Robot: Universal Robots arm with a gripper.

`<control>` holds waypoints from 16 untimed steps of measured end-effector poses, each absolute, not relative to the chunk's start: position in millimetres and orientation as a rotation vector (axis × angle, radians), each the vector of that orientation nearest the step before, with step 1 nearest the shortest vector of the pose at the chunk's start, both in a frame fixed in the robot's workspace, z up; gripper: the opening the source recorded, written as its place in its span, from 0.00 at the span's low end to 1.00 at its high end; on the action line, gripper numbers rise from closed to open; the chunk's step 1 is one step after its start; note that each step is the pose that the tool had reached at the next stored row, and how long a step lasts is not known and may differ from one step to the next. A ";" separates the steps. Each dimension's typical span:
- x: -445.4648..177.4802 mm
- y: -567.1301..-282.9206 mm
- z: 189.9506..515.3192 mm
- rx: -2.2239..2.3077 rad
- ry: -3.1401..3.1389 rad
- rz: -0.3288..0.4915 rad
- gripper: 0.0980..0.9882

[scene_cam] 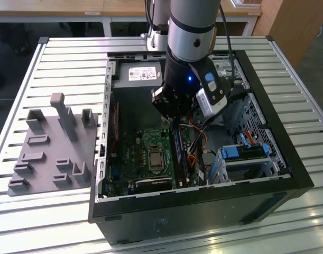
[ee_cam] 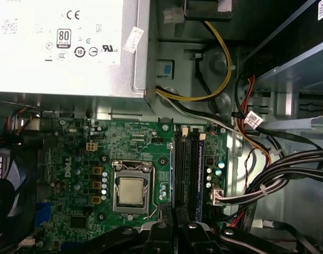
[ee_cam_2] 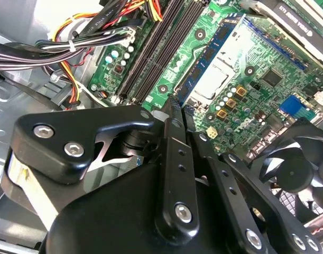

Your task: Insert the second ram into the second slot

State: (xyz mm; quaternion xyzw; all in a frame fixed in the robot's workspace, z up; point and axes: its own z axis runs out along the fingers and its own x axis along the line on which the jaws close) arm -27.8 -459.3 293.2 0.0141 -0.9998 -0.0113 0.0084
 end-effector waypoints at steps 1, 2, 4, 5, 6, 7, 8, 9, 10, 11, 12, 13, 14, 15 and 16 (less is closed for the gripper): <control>-27.8 -459.3 292.5 0.044 -3.124 -0.035 0.04; -27.8 -459.3 291.8 0.044 -3.124 -0.035 0.04; -27.8 -459.3 290.4 0.044 -3.124 -0.035 0.04; -27.8 -459.3 289.8 0.044 -3.124 -0.035 0.04; -27.8 -459.3 289.1 0.044 -3.124 -0.035 0.04; -27.8 -459.3 288.4 0.044 -3.124 -0.035 0.04; -27.8 -459.3 287.8 0.044 -3.124 -0.035 0.04; -27.8 -459.3 287.1 0.044 -3.124 -0.035 0.04; -27.8 -459.3 286.5 0.044 -3.124 -0.035 0.04; -27.8 -459.3 285.9 0.044 -3.124 -0.035 0.04; -27.8 -459.3 285.3 0.044 -3.124 -0.035 0.04; -27.8 -459.3 284.8 0.044 -3.124 -0.035 0.04; -27.8 -459.3 284.4 0.044 -3.124 -0.035 0.04; -27.8 -459.3 284.0 0.044 -3.124 -0.035 0.04; -27.8 -459.3 283.5 0.044 -3.124 -0.035 0.04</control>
